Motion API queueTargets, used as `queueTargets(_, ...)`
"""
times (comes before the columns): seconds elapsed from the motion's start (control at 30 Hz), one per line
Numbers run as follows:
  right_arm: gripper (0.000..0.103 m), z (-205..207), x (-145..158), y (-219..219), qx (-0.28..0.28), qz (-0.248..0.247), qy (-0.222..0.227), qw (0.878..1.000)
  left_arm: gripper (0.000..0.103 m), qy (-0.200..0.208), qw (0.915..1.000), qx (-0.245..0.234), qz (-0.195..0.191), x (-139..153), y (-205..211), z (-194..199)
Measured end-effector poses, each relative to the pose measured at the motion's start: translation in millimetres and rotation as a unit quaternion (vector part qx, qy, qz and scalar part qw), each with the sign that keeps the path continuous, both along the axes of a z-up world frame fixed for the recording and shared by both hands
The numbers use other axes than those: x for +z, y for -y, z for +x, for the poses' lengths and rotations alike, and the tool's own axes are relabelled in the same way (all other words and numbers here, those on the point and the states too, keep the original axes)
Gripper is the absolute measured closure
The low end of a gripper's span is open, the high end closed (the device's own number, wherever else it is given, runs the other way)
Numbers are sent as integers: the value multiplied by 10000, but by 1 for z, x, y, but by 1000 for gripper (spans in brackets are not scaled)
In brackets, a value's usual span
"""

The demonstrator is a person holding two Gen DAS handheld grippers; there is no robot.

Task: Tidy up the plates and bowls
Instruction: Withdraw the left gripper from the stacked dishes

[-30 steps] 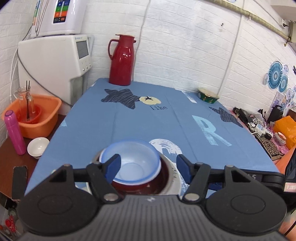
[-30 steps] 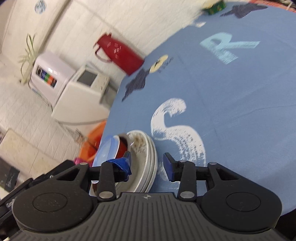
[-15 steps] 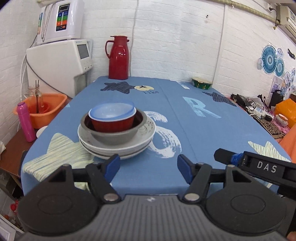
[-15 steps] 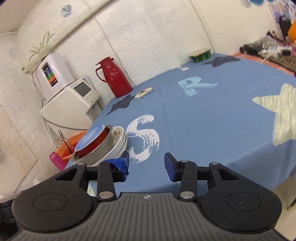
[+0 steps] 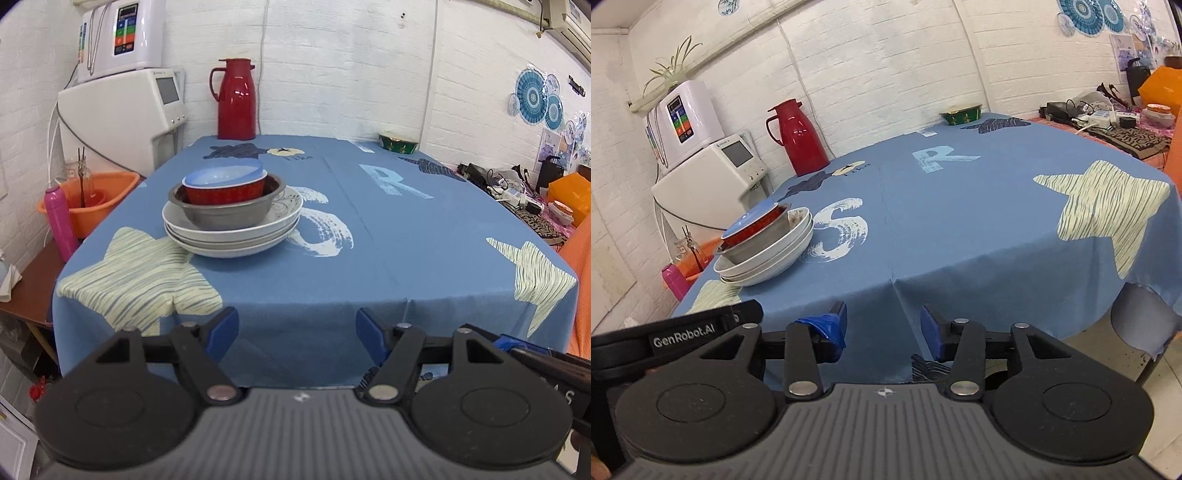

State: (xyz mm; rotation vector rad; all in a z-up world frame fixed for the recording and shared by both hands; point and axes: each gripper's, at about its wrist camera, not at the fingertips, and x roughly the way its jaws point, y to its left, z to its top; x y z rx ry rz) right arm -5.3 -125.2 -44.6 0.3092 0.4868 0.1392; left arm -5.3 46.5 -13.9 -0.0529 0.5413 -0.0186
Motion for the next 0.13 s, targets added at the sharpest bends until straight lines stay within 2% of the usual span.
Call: queueTargets(0.13, 74, -2, -4, -3, -6, -181, -9, 9998, 34, 202, 9997, 90, 75, 2, -1, -5)
